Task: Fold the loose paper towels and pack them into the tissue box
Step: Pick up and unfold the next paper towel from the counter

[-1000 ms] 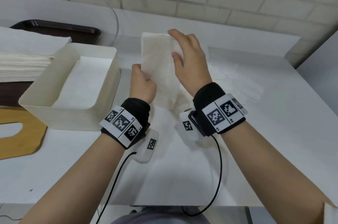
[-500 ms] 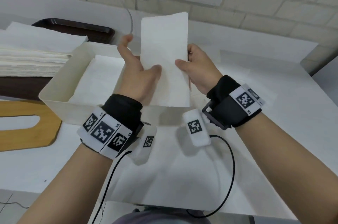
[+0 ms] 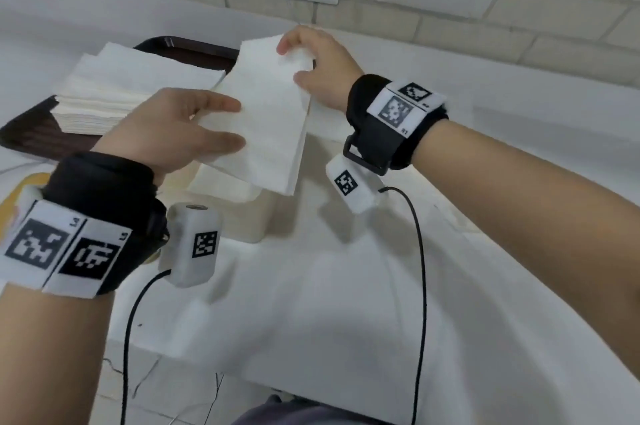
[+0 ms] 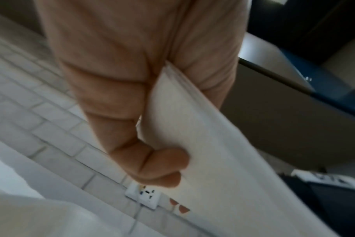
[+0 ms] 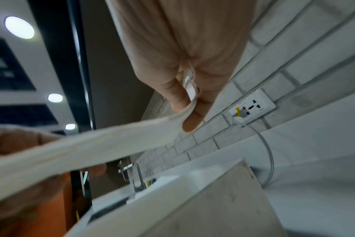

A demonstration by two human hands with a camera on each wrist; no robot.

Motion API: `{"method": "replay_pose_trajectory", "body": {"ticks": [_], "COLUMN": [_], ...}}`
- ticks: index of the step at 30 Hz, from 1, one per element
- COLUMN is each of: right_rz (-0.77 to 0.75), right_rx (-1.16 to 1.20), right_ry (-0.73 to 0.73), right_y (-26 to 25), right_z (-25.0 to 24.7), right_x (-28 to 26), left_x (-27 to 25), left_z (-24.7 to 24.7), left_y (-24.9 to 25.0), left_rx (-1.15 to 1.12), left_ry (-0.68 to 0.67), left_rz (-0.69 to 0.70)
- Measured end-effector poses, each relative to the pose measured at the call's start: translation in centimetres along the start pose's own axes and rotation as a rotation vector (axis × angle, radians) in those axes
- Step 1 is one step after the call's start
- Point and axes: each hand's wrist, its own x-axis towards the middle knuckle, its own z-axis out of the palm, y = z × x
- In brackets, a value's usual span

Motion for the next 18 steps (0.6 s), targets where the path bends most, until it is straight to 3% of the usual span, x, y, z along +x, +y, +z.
{"method": "replay_pose_trajectory", "body": {"ticks": [5,10,13,15,18], "right_rz": [-0.060,-0.049,-0.055,-0.074,-0.256], "right_rx": [-0.340,-0.665,-0.812,-0.899,-0.993], "right_ry": [-0.117,-0.423,-0.524,-0.530,-0.381], "right_y": [0.1,0.4,0.2,0.1,-0.1], "right_z": [3.1,5.4,6.3,6.7,6.9], "right_x": [2.8,3.0,3.2,3.1,2.7], "left_x": [1.4,2.8,3.1,3.1,3.1], "left_z": [-0.2,1.1,1.8,2.3,2.6], "left_y": [-2.3,-4.3,-4.3,-4.1,-3.8], "left_rx": [0.264,0.458,0.572,0.710,0.980], "left_ry": [0.123,0.006,-0.029,-0.070,-0.089], "left_rz": [-0.087,-0.240,-0.273,-0.252,-0.130]}}
